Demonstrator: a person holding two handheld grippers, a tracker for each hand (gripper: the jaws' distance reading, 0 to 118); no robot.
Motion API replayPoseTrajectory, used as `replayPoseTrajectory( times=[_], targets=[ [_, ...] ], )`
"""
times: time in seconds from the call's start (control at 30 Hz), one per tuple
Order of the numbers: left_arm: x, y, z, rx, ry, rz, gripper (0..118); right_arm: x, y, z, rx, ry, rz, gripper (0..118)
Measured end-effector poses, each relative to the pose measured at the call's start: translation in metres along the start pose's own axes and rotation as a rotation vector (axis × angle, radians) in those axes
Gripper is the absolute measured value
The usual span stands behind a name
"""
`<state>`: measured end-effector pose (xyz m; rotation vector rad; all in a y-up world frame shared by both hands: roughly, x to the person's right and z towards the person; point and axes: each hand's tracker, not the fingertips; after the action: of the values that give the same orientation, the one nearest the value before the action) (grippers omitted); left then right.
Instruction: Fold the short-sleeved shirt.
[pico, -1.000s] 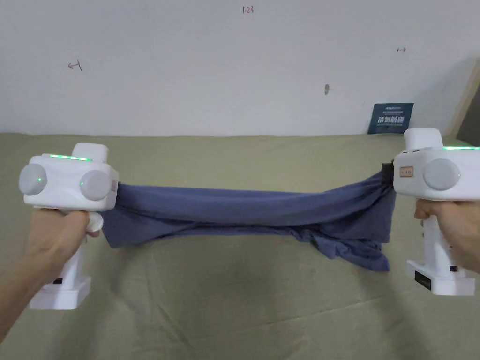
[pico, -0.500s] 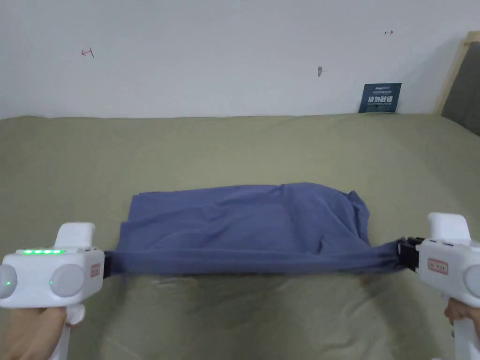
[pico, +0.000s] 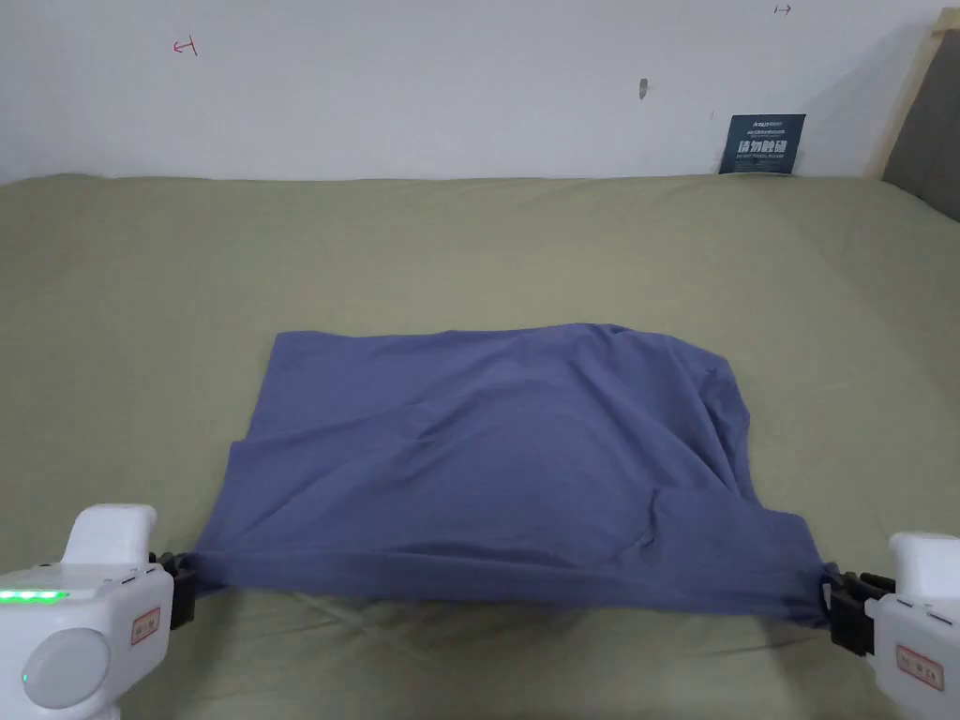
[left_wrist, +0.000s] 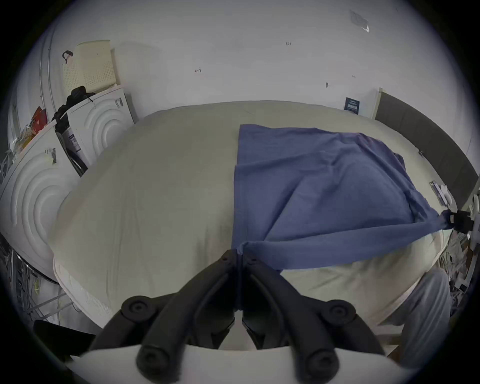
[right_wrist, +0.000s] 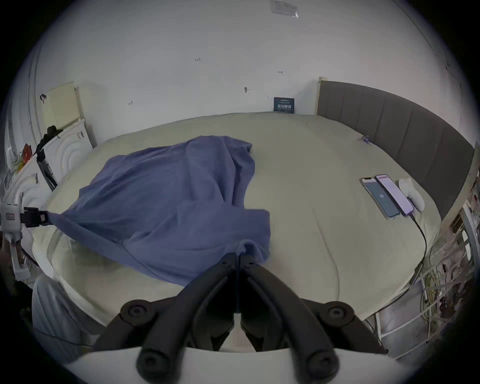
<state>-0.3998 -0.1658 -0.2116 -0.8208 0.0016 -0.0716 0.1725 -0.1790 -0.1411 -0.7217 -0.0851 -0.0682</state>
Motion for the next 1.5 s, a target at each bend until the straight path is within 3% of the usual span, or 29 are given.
replayPoseTrajectory(
  times=[0.37, 0.4, 0.43, 0.47, 0.5, 0.53, 0.57, 0.63, 0.7, 0.73, 0.77, 0.8, 0.83, 1.0, 1.27, 1.3, 1.33, 1.37, 1.4, 1.47, 1.5],
  targets=[
    [-0.001, -0.012, -0.002, -0.060, -0.020, 0.037, 3, -0.002, -0.005, -0.004, -0.024, -0.005, 0.020, 3],
    [-0.001, -0.012, -0.003, -0.059, -0.026, 0.048, 12, -0.003, -0.004, -0.005, -0.022, -0.009, 0.021, 22],
    [-0.002, -0.012, -0.003, -0.061, -0.034, 0.058, 37, -0.002, -0.001, -0.005, -0.030, -0.010, 0.014, 57],
    [-0.003, -0.011, -0.003, -0.064, -0.050, 0.064, 76, -0.002, 0.000, -0.004, -0.039, -0.004, -0.005, 101],
    [-0.005, -0.011, -0.004, -0.062, -0.085, 0.075, 118, 0.000, 0.001, -0.005, -0.045, -0.004, -0.015, 116],
    [-0.007, -0.012, -0.004, -0.065, -0.087, 0.079, 118, -0.001, 0.001, -0.005, -0.050, -0.010, -0.020, 110],
    [-0.005, -0.013, -0.003, -0.052, -0.069, 0.080, 118, -0.002, 0.005, -0.002, 0.011, -0.032, -0.028, 109],
    [-0.003, -0.009, 0.006, -0.007, -0.027, 0.054, 117, -0.009, 0.008, 0.001, -0.038, -0.025, -0.004, 110],
    [0.000, -0.005, 0.016, 0.020, -0.013, 0.058, 115, -0.017, 0.010, 0.006, 0.011, -0.057, 0.026, 109],
    [0.000, -0.004, 0.022, 0.042, -0.008, 0.058, 108, -0.021, 0.011, 0.009, 0.018, -0.065, 0.050, 105],
    [0.000, -0.003, 0.027, 0.053, -0.019, 0.056, 89, -0.020, 0.010, 0.016, 0.027, -0.072, 0.067, 91],
    [0.004, -0.002, 0.033, 0.062, -0.023, 0.051, 36, -0.023, 0.009, 0.020, 0.048, -0.062, 0.069, 45],
    [0.005, -0.003, 0.039, 0.080, -0.007, 0.047, 0, -0.026, 0.008, 0.021, 0.047, -0.080, 0.089, 0],
    [-0.002, -0.009, 0.048, 0.038, -0.053, 0.067, 0, -0.029, 0.003, 0.032, 0.036, -0.042, 0.089, 0],
    [-0.016, -0.006, 0.011, -0.098, -0.116, 0.067, 1, -0.010, -0.009, 0.020, -0.032, -0.022, 0.057, 0],
    [-0.015, -0.004, 0.007, -0.110, -0.109, 0.063, 16, -0.009, -0.011, 0.017, -0.039, -0.022, 0.062, 0],
    [-0.015, -0.003, 0.000, -0.120, -0.109, 0.053, 51, -0.008, -0.012, 0.014, -0.050, -0.027, 0.063, 0],
    [-0.014, -0.004, -0.003, -0.119, -0.104, 0.051, 94, -0.007, -0.012, 0.013, -0.055, -0.026, 0.059, 0],
    [-0.012, -0.004, -0.009, -0.135, -0.095, 0.050, 118, -0.005, -0.013, 0.013, -0.062, -0.019, 0.049, 11],
    [-0.010, -0.007, -0.016, -0.128, -0.067, 0.043, 114, -0.003, -0.013, 0.013, -0.070, -0.010, 0.030, 64],
    [-0.010, -0.006, -0.021, -0.148, -0.053, 0.035, 113, -0.002, -0.013, 0.012, -0.087, -0.002, 0.024, 105]
  ],
)
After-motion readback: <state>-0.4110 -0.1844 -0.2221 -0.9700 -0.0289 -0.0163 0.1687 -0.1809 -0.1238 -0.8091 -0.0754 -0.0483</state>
